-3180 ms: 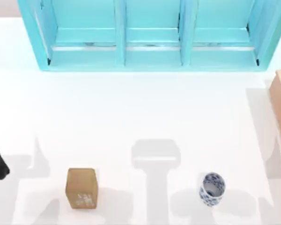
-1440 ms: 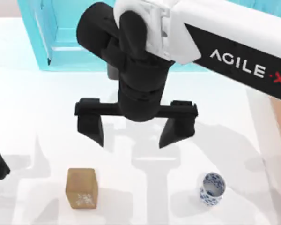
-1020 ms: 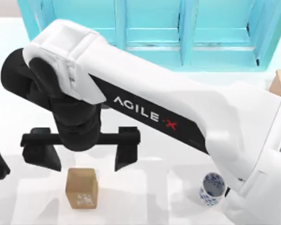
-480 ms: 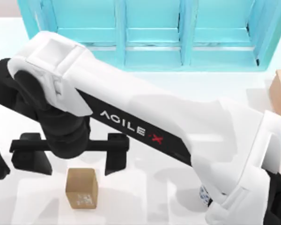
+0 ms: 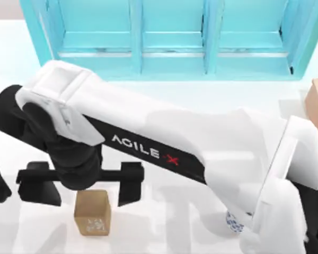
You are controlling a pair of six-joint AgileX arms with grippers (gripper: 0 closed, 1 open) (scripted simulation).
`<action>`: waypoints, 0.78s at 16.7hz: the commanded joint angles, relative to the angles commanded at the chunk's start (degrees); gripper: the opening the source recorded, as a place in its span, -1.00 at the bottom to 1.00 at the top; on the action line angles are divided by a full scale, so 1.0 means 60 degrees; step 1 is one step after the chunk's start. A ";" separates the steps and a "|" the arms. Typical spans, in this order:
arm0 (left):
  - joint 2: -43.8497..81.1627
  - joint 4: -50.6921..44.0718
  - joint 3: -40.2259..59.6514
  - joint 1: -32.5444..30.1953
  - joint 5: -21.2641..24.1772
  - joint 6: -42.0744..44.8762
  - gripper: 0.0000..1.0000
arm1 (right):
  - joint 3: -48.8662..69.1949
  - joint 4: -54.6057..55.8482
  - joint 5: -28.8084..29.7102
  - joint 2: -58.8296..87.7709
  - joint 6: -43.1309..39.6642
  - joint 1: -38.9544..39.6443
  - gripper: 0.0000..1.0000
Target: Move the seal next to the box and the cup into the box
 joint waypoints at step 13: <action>0.0000 0.0000 0.0000 0.0000 0.0000 0.0000 1.00 | -0.2568 0.2125 -0.0007 -0.0450 0.0041 0.0042 0.70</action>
